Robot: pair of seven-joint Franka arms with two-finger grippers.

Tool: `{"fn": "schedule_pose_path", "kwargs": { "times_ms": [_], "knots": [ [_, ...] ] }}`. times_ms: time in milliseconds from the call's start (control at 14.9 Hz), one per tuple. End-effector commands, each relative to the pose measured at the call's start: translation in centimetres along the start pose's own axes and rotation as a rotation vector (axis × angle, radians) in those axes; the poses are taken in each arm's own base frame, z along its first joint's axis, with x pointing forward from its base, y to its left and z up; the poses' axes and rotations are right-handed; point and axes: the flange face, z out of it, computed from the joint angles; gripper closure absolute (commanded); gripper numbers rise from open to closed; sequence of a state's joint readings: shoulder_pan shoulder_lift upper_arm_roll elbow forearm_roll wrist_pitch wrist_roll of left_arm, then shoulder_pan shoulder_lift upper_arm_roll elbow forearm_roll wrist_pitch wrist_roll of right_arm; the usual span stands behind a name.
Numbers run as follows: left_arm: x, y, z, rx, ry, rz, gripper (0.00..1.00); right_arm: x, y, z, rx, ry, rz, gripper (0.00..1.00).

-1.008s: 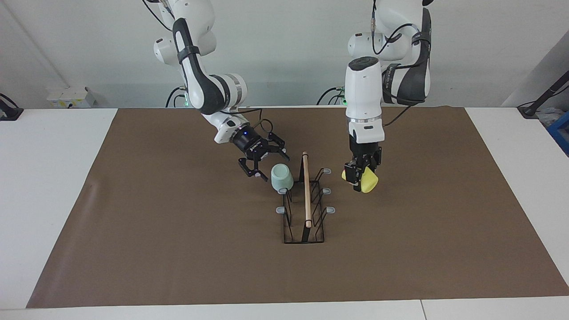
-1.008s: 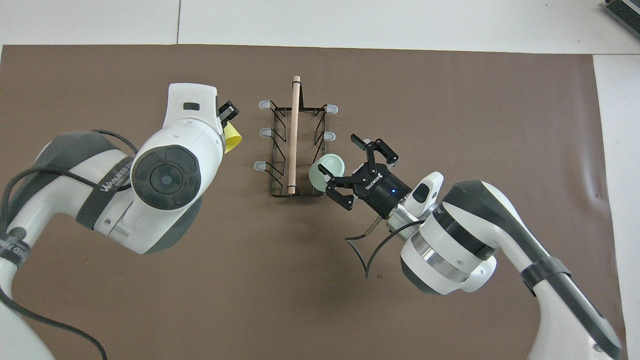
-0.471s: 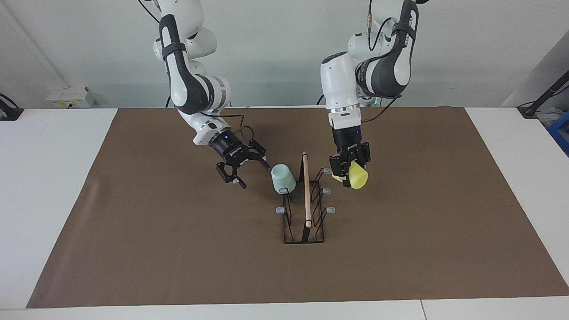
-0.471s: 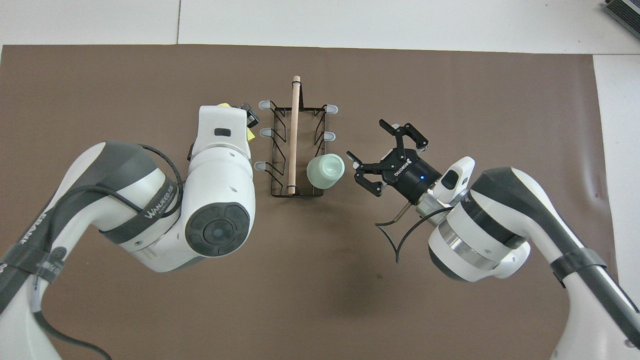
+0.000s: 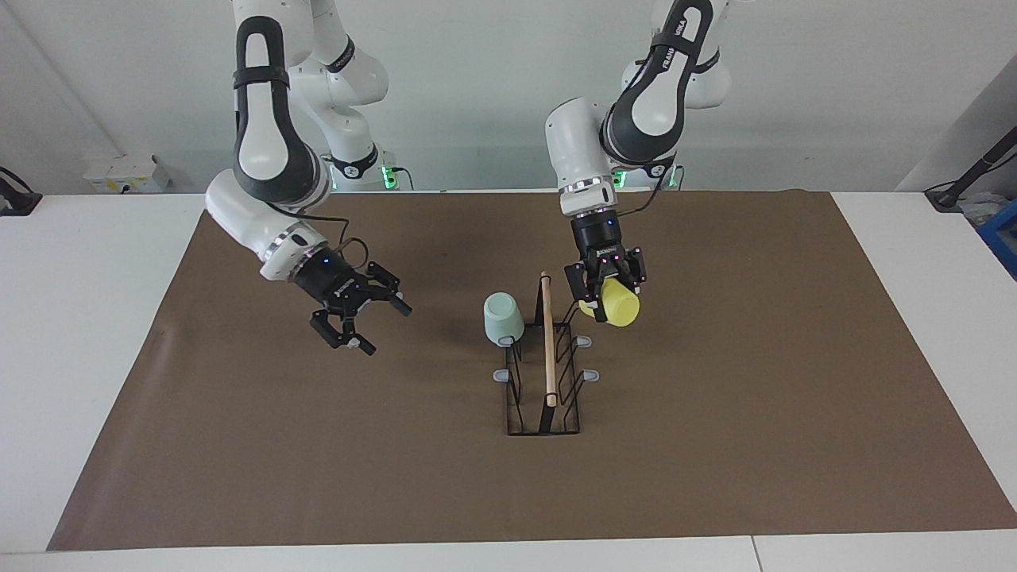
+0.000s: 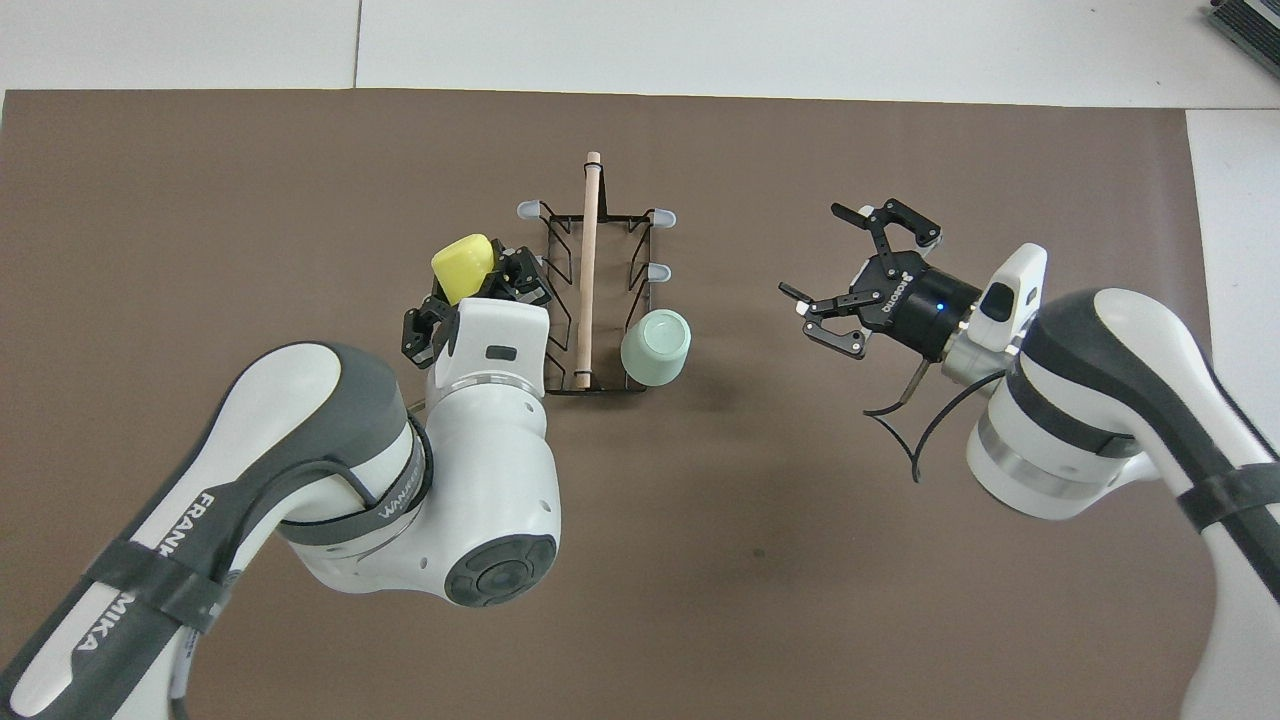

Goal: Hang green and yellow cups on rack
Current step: 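Open the right gripper and withdraw while the left gripper lowers the yellow cup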

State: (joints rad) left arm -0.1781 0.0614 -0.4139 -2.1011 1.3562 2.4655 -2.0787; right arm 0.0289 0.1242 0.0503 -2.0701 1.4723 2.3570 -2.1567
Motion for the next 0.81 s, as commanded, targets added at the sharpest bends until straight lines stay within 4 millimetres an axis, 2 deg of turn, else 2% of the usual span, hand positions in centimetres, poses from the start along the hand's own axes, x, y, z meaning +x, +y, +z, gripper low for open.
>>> {"fn": "schedule_pose_path", "kwargs": {
  "times_ms": [0,134,336,538,605,672,739],
  "knots": [
    [-0.8,-0.4,-0.3,0.014,0.045,0.006,1.00,0.3,1.9,-1.4,0.071,-0.086,0.034,0.00],
    [-2.1,0.0,-0.3,0.032,0.059,0.003,1.00,1.5,2.6,-2.5,0.096,-0.186,0.029,0.00],
    [-3.4,0.1,0.0,0.043,0.063,0.009,1.00,3.2,2.6,-3.8,0.106,-0.384,0.037,0.00],
    [-4.6,0.6,-0.6,0.054,0.074,0.017,1.00,4.7,2.4,-5.4,0.069,-0.550,0.030,0.00],
    [-4.7,0.7,-0.7,0.053,0.075,0.017,0.92,4.9,2.6,-6.0,0.042,-0.604,0.047,0.00],
    [-4.7,0.7,-0.8,0.057,0.077,0.014,0.51,5.0,2.6,-6.2,0.014,-0.655,0.076,0.00],
    [-5.0,0.9,-1.1,0.053,0.076,0.020,0.16,5.3,2.6,-6.4,-0.023,-0.714,0.093,0.00]
  ]
}}
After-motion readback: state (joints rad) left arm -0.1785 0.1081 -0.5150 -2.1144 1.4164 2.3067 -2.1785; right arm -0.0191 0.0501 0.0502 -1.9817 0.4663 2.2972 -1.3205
